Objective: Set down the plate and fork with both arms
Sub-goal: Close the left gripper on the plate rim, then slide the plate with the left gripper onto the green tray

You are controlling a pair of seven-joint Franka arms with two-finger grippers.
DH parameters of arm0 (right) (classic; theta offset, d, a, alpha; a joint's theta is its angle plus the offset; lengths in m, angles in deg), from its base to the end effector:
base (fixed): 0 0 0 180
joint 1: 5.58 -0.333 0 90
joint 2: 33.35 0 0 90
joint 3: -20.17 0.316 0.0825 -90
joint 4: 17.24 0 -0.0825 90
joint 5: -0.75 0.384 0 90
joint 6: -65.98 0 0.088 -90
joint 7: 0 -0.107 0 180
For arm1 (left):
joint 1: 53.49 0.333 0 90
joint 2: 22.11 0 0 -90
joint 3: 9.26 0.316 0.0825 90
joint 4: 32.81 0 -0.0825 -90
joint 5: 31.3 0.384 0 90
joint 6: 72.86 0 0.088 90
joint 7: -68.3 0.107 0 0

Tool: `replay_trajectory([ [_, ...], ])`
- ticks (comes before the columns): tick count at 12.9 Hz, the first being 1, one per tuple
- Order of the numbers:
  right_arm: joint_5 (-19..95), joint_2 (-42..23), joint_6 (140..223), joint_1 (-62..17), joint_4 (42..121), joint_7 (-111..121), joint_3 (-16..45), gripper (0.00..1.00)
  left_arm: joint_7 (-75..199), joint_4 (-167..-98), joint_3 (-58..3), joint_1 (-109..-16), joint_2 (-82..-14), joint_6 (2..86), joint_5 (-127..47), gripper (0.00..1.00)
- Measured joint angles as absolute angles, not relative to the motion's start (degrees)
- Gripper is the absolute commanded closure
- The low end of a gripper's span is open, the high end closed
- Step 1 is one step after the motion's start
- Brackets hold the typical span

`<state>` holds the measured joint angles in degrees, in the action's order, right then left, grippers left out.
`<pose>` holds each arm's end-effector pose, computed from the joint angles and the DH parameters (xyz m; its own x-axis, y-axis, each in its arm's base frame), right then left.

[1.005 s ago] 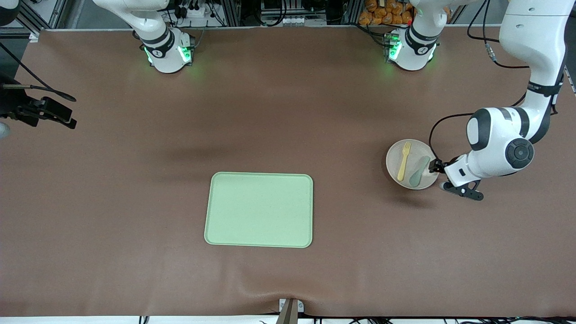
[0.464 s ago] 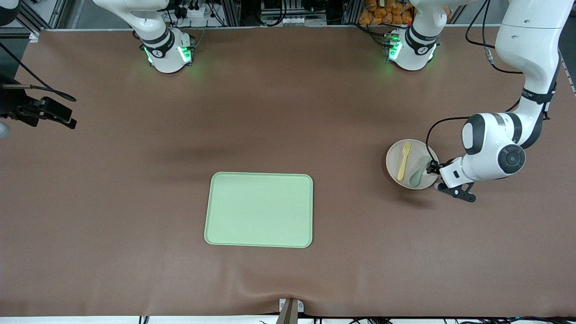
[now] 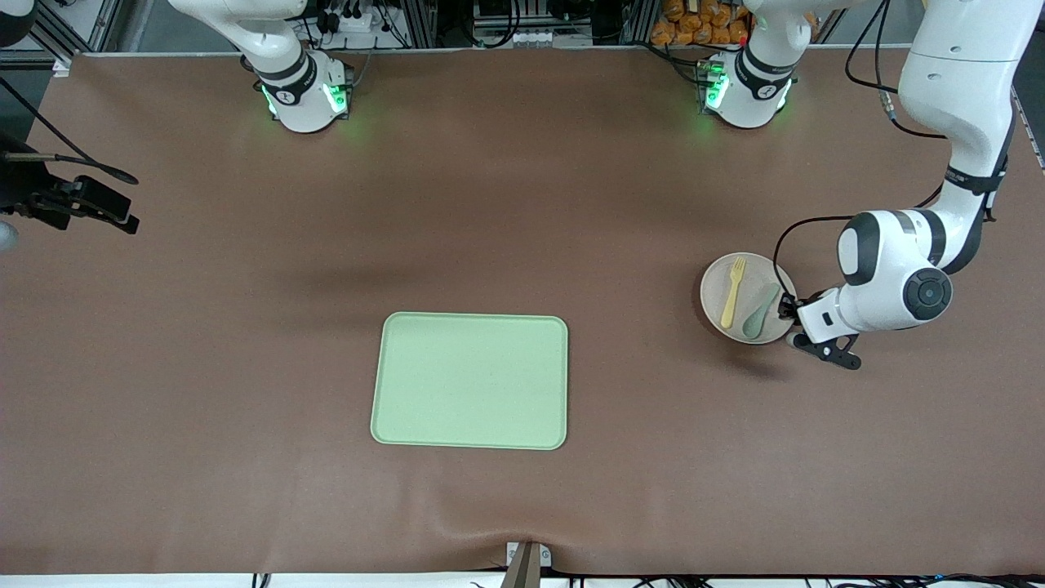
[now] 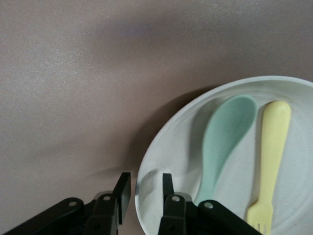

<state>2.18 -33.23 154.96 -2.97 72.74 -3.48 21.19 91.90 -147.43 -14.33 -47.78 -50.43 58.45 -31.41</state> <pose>0.5531 -0.0127 0.6220 0.9959 -0.0879 -0.0210 -0.0884 -0.9958 -0.0238 0.5846 0.0068 0.1939 0.9071 -0.3869 -0.1659 -0.3709 -0.9209 0.1195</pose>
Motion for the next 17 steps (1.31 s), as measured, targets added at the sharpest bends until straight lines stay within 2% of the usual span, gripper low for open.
replay_trajectory([
  [4,2.18,-33.23,154.95,-2.97,72.74,-3.48,21.19,0.00,92.65,-146.74,-14.33,-47.51,-51.23,58.48,-31.44,1.00],
  [12,2.18,-33.23,154.94,-2.97,72.74,-3.47,21.19,0.00,93.36,-145.45,-14.34,-47.43,-50.97,58.08,-33.50,1.00],
  [17,2.18,-33.23,154.93,-2.97,72.75,-3.47,21.19,0.00,93.34,-137.89,-14.42,-47.87,-51.06,49.74,-43.53,1.00],
])
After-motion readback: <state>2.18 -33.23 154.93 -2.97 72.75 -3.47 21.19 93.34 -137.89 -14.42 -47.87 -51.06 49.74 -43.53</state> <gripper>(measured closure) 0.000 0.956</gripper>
